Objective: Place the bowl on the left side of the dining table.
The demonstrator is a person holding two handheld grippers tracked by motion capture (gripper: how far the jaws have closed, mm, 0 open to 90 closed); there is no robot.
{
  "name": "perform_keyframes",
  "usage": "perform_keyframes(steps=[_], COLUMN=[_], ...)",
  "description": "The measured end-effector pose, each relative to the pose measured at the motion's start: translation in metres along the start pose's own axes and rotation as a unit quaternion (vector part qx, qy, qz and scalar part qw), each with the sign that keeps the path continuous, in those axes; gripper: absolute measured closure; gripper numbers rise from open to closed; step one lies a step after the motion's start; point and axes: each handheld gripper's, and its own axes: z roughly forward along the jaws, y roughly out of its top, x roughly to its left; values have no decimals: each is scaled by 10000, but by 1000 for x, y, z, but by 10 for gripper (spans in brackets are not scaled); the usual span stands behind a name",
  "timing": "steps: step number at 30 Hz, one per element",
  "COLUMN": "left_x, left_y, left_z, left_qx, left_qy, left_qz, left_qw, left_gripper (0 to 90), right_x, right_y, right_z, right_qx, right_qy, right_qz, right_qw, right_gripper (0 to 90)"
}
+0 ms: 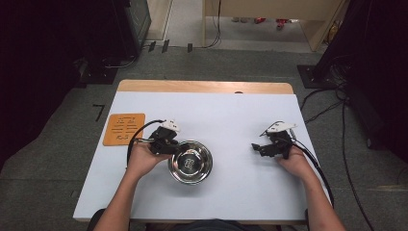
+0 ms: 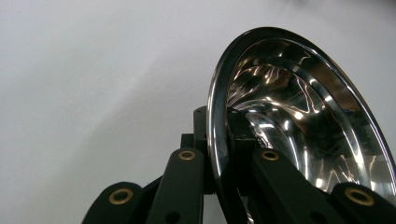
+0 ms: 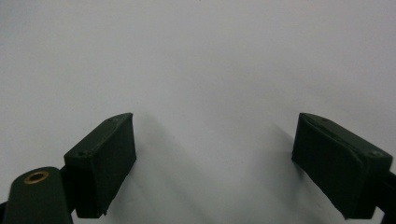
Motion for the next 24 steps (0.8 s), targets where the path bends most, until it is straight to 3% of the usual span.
perform_keyframes(steps=[24], left_x=[15], left_y=[-6], left_z=[-8], left_qx=[-63], left_qy=[136], left_qz=[-236], left_qw=[9996], left_gripper=[869], right_x=[0], right_y=[0], right_z=[0], right_qx=[0], right_qy=[0], right_qz=[2], right_qw=[10000], right_gripper=[130])
